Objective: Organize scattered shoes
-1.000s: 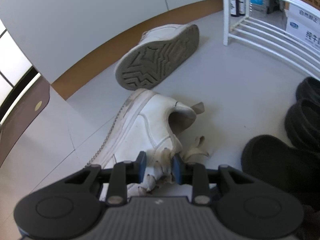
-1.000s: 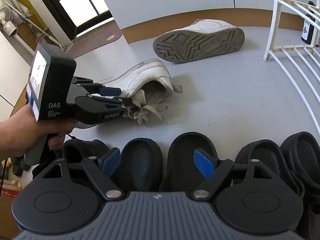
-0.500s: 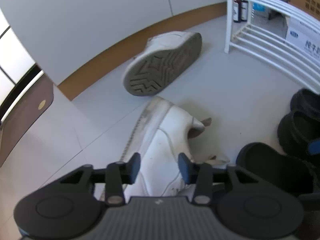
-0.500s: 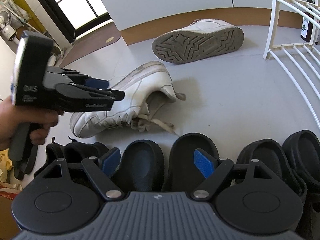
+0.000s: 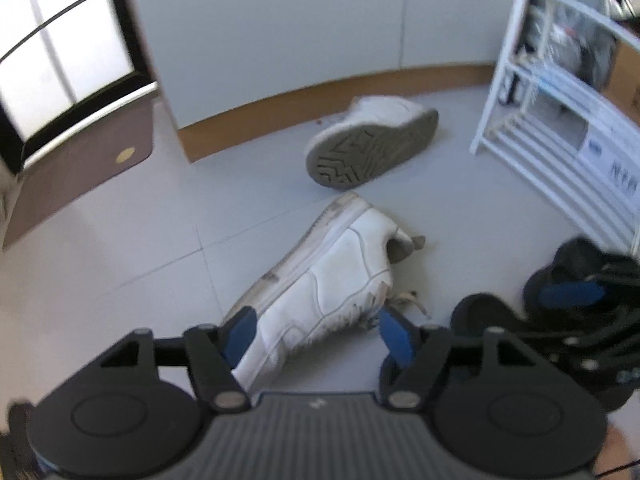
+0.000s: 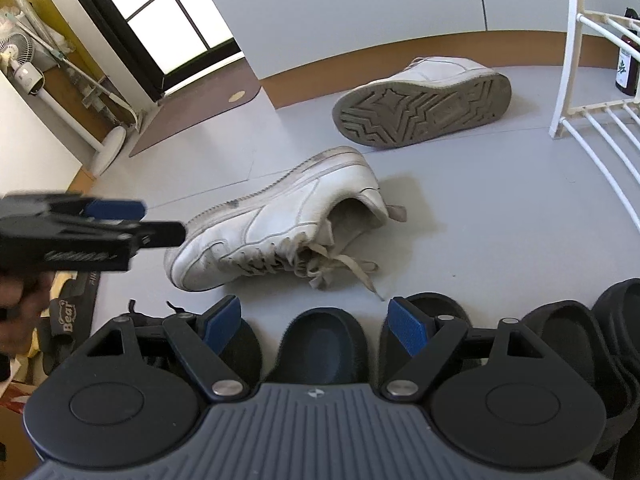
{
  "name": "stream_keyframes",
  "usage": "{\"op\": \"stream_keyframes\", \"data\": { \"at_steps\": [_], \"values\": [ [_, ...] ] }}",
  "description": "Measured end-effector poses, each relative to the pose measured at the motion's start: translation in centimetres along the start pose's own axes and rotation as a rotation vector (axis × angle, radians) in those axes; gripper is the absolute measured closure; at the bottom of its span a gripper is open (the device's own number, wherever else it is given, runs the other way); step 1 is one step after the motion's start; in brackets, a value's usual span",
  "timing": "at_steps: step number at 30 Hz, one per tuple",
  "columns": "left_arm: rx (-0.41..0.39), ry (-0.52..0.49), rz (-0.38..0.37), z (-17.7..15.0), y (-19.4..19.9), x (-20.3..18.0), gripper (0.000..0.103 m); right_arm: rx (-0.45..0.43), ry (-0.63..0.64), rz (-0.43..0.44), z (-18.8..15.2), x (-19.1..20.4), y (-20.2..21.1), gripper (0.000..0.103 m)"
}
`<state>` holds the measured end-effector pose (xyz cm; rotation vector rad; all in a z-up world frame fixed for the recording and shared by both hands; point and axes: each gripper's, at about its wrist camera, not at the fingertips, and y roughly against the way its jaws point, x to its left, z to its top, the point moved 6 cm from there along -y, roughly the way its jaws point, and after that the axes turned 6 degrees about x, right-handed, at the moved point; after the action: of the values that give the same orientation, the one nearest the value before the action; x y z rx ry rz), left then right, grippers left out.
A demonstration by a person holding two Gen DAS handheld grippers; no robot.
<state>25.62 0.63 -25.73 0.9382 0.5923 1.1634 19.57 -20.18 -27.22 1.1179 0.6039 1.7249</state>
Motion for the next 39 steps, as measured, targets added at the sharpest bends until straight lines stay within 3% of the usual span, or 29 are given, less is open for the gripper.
{"op": "stream_keyframes", "data": {
  "at_steps": [8, 16, 20, 24, 26, 28, 29, 39],
  "values": [
    [-0.099, 0.178, -0.003, -1.9, 1.3, 2.1, 0.020, -0.005, 0.003, -0.007, 0.7, 0.8, -0.6, 0.018],
    [-0.046, 0.242, 0.035, -5.0, 1.3, 4.9, 0.020, 0.000, 0.037, 0.000, 1.4, 2.0, -1.6, 0.018],
    [-0.070, 0.250, 0.072, -6.0, 2.5, 6.4, 0.015, 0.003, 0.066, 0.002, 1.8, 2.7, -2.0, 0.019],
    [-0.084, 0.332, 0.083, -7.2, 2.8, 8.2, 0.015, 0.012, 0.112, -0.015, 2.3, 3.6, -3.4, 0.020],
    [-0.095, 0.383, 0.071, -7.9, 2.8, 8.8, 0.015, 0.026, 0.126, -0.024, 2.5, 3.7, -4.4, 0.025],
    [-0.107, 0.421, 0.057, -8.4, 2.7, 9.3, 0.015, 0.045, 0.119, -0.046, 2.9, 3.4, -5.6, 0.048],
    [-0.108, 0.425, 0.054, -8.5, 2.6, 9.3, 0.015, 0.060, 0.106, -0.056, 3.1, 3.2, -6.2, 0.051],
    [-0.055, 0.426, 0.041, -11.0, 2.0, 10.5, 0.015, 0.131, 0.077, -0.155, 4.1, 2.2, -11.9, 0.052]
  ]
}}
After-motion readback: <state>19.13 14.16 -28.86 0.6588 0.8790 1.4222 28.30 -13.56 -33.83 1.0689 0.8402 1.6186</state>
